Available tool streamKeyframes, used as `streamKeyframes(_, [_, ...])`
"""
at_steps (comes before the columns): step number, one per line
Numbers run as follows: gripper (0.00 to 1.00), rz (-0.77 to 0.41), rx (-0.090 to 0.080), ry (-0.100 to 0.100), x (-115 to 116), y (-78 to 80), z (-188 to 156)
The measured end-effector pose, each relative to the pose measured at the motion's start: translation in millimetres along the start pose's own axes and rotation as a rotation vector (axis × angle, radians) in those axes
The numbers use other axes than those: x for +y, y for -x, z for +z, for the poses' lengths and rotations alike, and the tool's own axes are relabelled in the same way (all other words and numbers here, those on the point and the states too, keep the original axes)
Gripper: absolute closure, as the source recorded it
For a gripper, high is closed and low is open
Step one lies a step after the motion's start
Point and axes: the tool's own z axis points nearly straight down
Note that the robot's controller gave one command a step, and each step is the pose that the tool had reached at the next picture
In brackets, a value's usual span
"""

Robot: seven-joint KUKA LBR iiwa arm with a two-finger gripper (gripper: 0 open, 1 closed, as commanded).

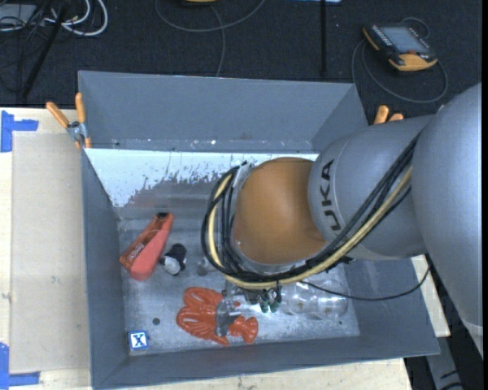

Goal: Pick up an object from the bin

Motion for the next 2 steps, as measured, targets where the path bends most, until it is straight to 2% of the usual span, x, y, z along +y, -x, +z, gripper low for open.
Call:
streamKeyframes(1, [1.0, -0.365, 0.006, 0.004, 33.7, 12.0, 36.3])
streamKeyframes(2, [1.0, -0.365, 0.006, 0.004, 33.6, 12.0, 36.3])
